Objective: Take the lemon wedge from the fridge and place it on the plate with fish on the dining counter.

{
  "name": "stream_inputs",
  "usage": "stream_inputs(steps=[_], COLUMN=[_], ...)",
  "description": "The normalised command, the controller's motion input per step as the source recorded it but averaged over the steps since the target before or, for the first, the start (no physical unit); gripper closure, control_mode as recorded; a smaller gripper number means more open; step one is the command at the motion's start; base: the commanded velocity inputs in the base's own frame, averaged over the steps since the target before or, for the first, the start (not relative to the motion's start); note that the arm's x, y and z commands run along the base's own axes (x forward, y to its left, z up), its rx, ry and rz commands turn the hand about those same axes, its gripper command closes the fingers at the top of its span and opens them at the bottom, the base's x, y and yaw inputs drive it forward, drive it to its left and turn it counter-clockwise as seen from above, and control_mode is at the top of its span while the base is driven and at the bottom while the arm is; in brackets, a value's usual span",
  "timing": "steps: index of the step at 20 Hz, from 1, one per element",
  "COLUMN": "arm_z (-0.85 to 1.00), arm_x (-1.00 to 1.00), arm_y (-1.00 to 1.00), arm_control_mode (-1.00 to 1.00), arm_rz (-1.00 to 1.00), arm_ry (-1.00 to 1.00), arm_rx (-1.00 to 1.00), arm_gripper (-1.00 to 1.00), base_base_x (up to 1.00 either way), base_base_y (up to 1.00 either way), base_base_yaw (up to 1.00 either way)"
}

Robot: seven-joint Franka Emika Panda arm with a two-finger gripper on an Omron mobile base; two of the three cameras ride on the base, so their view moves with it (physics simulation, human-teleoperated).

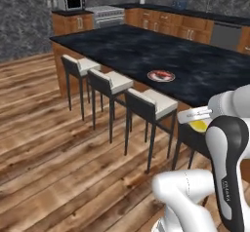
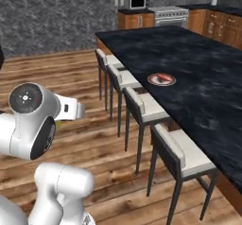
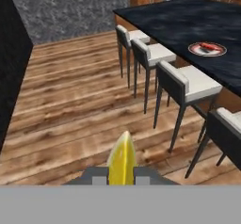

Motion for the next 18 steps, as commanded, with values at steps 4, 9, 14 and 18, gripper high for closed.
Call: stream_inputs(steps=[4,9,14,18], arm_z=[0.00,0.00,0.00,0.00], arm_x=[0.00,0.00,0.00,0.00], arm_y=[0.00,0.00,0.00,0.00], arm_control_mode=[1.00,1.00,1.00,1.00], arm_rz=[0.00,0.00,0.00,0.00], arm_ry=[0.00,0.00,0.00,0.00], arm_rx=[0.00,0.00,0.00,0.00], arm_gripper=[1.00,1.00,1.00,1.00], base_base_x=[1.00,1.00,1.00,1.00], base_base_y=[1.00,1.00,1.00,1.00], base_base_yaw=[-0.52,-0.55,-0.54,-0.54])
